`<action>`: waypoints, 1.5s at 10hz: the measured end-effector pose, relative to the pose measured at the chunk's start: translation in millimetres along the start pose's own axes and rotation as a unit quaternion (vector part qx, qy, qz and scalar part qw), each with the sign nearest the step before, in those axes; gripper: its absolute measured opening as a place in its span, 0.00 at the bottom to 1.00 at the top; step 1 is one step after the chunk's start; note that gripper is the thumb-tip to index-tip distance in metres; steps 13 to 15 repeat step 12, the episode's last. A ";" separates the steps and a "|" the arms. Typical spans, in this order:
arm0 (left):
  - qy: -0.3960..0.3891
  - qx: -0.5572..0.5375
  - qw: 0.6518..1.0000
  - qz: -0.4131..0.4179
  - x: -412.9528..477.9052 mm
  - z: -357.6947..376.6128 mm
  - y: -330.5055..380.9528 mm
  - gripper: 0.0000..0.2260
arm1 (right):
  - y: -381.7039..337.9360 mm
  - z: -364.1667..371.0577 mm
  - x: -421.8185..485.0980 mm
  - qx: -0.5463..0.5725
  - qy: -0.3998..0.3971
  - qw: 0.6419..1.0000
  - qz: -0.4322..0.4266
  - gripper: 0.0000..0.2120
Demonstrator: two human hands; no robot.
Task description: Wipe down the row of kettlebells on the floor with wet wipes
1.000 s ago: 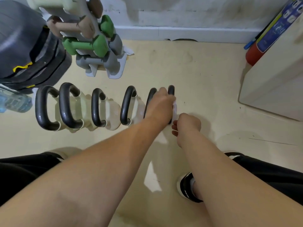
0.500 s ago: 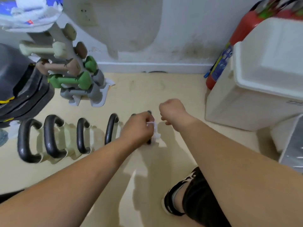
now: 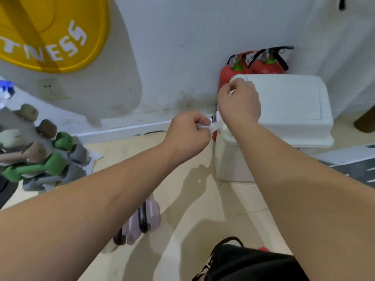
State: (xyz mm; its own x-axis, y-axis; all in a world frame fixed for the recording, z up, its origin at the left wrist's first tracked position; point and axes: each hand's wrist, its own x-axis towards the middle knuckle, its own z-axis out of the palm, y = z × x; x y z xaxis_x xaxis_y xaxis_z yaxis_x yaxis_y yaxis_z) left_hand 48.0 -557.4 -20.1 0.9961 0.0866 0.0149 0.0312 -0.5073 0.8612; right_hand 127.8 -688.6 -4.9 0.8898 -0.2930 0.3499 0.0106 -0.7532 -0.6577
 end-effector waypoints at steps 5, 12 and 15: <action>-0.196 0.326 0.894 0.234 76.0 104.3 70.2 0.09 | 68.6 -33.9 66.8 0.235 0.043 0.942 0.236 0.07; -0.082 0.364 0.862 0.344 58.9 41.3 49.2 0.21 | 4.3 -38.0 51.9 0.080 -0.092 0.985 0.124 0.26; -0.082 0.364 0.862 0.344 58.9 41.3 49.2 0.21 | 4.3 -38.0 51.9 0.080 -0.092 0.985 0.124 0.26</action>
